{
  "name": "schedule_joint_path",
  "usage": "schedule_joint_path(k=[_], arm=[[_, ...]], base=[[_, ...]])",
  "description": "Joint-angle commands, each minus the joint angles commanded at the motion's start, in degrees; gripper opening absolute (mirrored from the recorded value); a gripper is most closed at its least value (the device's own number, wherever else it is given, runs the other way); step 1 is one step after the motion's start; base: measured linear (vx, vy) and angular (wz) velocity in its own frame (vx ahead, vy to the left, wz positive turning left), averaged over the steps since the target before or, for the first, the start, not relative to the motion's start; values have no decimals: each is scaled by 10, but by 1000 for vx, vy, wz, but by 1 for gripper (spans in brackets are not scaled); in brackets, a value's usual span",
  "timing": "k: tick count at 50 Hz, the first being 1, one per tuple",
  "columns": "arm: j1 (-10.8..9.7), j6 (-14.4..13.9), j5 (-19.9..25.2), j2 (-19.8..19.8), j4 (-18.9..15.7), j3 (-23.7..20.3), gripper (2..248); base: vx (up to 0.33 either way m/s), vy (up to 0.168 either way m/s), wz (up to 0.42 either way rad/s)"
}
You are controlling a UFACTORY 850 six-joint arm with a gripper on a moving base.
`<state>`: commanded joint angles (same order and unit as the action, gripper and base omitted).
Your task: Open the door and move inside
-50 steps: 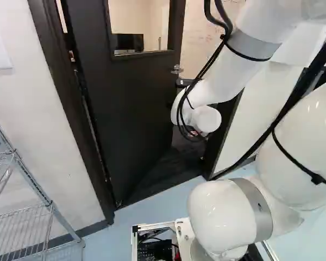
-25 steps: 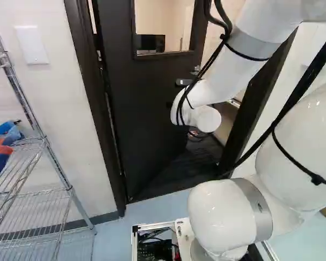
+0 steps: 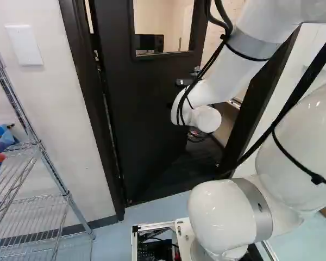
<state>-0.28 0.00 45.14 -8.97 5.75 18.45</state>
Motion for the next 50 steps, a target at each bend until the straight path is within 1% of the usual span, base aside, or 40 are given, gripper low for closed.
schedule_joint_path(k=[22,50], arm=[[0,0,0,0,0,0,247],[0,0,0,0,0,0,247]], base=[[24,-1,-3],[51,2,-3]])
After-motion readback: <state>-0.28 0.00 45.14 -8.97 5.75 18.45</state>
